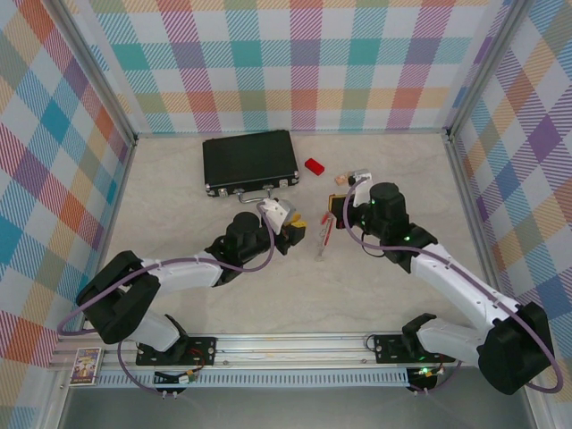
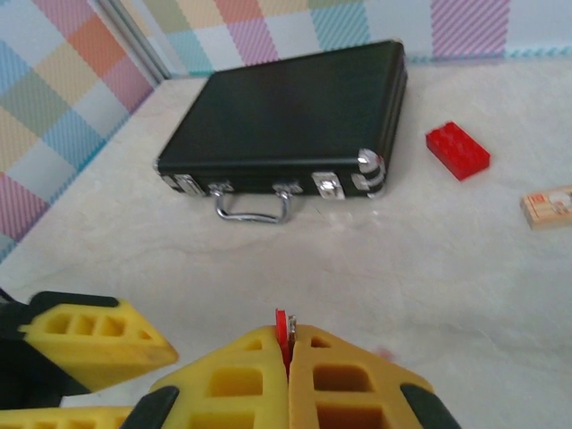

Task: Put the keys on the keyring

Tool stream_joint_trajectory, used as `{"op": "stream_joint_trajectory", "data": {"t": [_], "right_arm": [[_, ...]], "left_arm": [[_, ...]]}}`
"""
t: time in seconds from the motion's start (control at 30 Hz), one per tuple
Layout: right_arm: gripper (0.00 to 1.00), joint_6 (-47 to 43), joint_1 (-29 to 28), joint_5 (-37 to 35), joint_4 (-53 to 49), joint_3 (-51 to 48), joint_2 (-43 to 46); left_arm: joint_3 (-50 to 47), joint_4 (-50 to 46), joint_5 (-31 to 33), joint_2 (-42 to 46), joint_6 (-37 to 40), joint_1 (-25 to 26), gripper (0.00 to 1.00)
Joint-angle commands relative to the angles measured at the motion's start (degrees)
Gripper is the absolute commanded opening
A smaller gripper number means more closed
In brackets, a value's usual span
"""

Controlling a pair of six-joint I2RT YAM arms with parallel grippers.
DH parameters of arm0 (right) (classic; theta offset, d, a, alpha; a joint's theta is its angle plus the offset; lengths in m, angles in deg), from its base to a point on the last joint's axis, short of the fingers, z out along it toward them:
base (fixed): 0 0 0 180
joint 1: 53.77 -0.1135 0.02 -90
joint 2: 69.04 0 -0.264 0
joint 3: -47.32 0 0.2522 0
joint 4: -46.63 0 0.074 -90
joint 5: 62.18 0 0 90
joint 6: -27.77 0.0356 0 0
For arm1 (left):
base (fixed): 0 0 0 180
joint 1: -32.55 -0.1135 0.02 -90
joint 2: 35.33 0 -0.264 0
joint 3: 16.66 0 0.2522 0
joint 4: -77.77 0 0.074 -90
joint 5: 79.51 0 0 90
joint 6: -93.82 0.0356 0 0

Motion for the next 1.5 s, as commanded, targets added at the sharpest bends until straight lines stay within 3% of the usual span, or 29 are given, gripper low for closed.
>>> {"op": "stream_joint_trajectory", "data": {"t": [0.0,0.73,1.17,1.47], "right_arm": [[0.0,-0.1,-0.4,2.9,2.9,3.0,0.1],[0.0,1.0,-0.9,7.8,-0.9,8.0,1.1],[0.0,1.8,-1.1,7.4,-1.2,7.6,1.7],[0.0,2.4,-1.5,7.3,-0.8,8.1,1.1]], "left_arm": [[2.5,0.9,-0.9,2.2,2.1,0.4,0.32],[5.3,-0.5,-1.1,1.3,3.8,0.2,0.32],[3.1,-8.8,2.1,11.6,6.5,0.3,0.33],[1.6,-10.9,-1.3,13.3,2.7,0.5,0.32]]}}
